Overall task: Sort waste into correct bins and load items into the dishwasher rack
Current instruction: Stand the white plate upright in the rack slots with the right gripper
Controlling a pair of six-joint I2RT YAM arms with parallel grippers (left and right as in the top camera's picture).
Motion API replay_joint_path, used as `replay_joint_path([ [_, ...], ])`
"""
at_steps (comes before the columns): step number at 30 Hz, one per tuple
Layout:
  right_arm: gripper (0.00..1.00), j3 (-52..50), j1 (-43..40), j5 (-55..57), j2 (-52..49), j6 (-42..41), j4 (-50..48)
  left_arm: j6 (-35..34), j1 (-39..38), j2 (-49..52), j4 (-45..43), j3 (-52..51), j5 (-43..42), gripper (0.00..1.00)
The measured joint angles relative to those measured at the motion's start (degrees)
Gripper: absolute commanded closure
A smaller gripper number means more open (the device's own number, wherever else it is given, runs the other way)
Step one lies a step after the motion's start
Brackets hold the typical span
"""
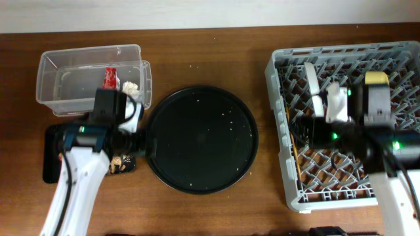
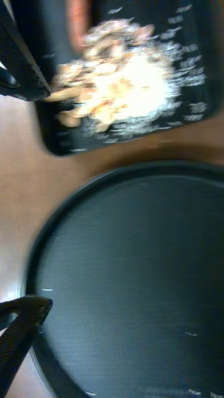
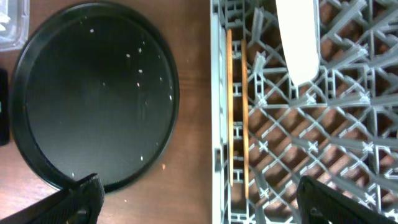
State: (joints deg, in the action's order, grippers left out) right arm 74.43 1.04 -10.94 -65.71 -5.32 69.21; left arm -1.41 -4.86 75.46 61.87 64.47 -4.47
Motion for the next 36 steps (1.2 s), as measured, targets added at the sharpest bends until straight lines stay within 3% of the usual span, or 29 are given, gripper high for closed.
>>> replay_joint_path([
  [2,0.02,-10.56,0.0,2.25,10.58,0.02,-5.42,-0.17,0.0,-8.15,-5.77,-6.64,-0.04,0.01],
  [6,0.02,-16.52,0.0,3.61,22.84,0.0,-5.38,-1.4,0.0,-24.46,-8.52,-13.44,-0.04,0.01],
  [17,0.02,-18.38,0.0,4.5,20.22,0.24,-4.15,-1.42,0.0,-25.49,-8.98,-13.7,-0.02,0.01],
  [24,0.02,-47.1,0.94,6.12,53.27,0.66,-28.17,-1.42,0.0,-25.64,-9.03,-14.05,-0.02,0.01],
  [28,0.02,-57.16,0.94,6.54,63.23,0.7,-41.11,-1.42,0.0,-25.66,-9.05,-14.14,-0.02,0.01],
  [36,0.02,-72.13,2.34,11.19,64.98,2.23,-69.05,-1.42,0.0,-25.66,-9.01,-14.14,-0.02,0.01],
])
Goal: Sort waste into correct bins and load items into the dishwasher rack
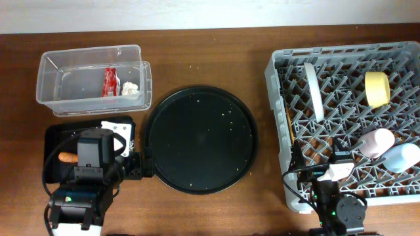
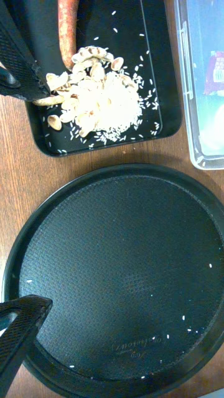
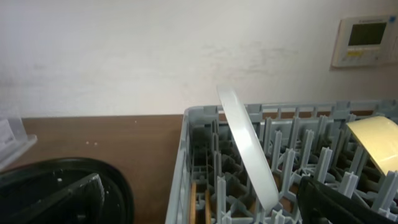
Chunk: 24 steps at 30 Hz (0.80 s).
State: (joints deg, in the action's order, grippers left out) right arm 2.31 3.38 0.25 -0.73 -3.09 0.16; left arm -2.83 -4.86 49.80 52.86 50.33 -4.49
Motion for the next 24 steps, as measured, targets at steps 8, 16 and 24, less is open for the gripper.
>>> replay_joint_path([
  [8,0.02,-1.6,0.0,-0.7,0.07,9.09,4.17,0.0,0.0,0.02,0.0,0.0,0.0,0.01],
  [16,0.02,-1.6,0.0,-0.7,0.07,9.33,4.15,0.0,0.0,0.02,0.0,0.0,0.0,0.01],
  [24,0.02,-1.6,0.0,-0.7,0.07,9.31,4.15,0.0,0.0,0.02,0.0,0.0,0.0,0.01],
])
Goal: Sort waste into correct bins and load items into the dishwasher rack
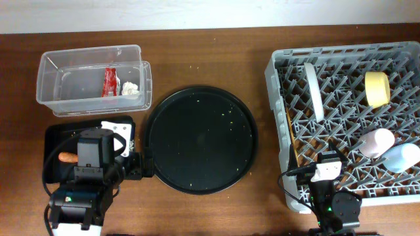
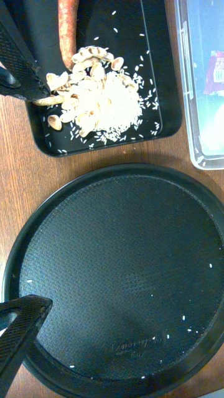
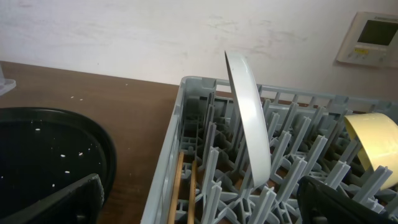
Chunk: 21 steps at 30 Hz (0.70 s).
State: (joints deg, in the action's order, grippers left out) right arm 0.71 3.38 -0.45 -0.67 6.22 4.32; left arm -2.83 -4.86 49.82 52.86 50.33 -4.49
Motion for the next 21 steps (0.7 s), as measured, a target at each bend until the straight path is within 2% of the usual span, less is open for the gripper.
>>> replay_joint_path([
  [4,0.02,0.0,0.0,0.0,0.0,0.0,0.0,0.0,0.0,-2.69,0.02,-0.04,0.0,0.01],
  [8,0.02,0.0,0.0,0.0,0.0,0.02,0.02,0.02,-0.17,-15.69,-3.93,-4.35,2.58,0.01],
  [12,0.02,0.0,0.0,0.0,0.09,0.02,0.02,0.02,-1.84,-33.35,-17.49,-23.82,4.37,0.01],
  [16,0.02,0.0,0.0,0.0,0.09,0.0,0.0,0.02,-1.84,-44.0,-35.58,-38.86,4.57,0.01],
  [19,0.02,0.0,0.0,0.0,0.04,0.04,0.02,0.02,-1.84,-48.61,-48.98,-46.88,4.59,0.01],
  [21,0.02,0.0,0.0,0.0,0.09,0.04,0.0,0.22,-1.84,-48.94,-51.76,-49.29,4.98,0.01],
])
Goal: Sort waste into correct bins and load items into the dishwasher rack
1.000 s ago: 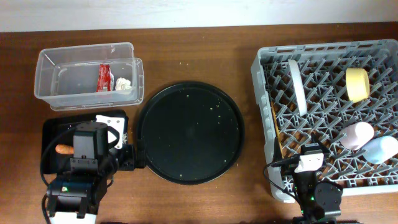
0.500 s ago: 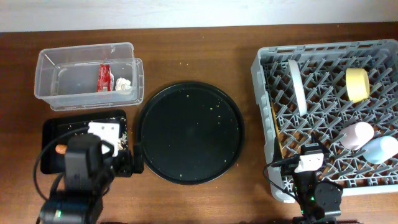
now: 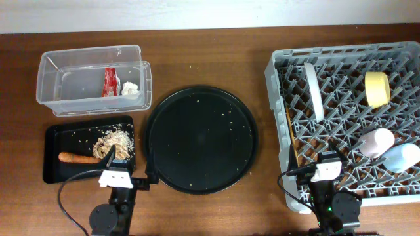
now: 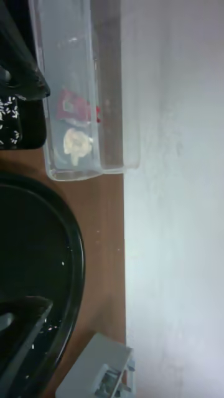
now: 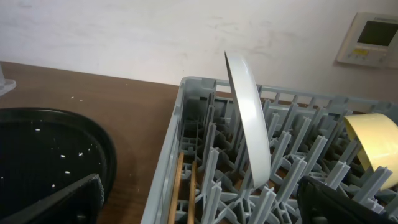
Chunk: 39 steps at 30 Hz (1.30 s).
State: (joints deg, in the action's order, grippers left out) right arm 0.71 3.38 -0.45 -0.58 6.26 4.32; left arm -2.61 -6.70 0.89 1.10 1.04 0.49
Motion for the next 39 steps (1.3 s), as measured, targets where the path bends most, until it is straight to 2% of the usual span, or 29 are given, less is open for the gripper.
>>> replay_joint_path([
  [5,0.02,0.0,0.0,0.0,0.0,-0.04,0.0,6.78,0.0,-0.11,3.67,-0.13,0.17,0.01],
  [8,0.02,0.0,0.0,0.0,0.0,-0.04,0.0,8.24,0.0,-0.11,3.65,-0.13,0.15,0.01],
  [39,0.02,0.0,0.0,0.0,0.0,-0.02,0.0,8.87,0.0,-0.11,3.67,-0.13,0.13,0.01],
])
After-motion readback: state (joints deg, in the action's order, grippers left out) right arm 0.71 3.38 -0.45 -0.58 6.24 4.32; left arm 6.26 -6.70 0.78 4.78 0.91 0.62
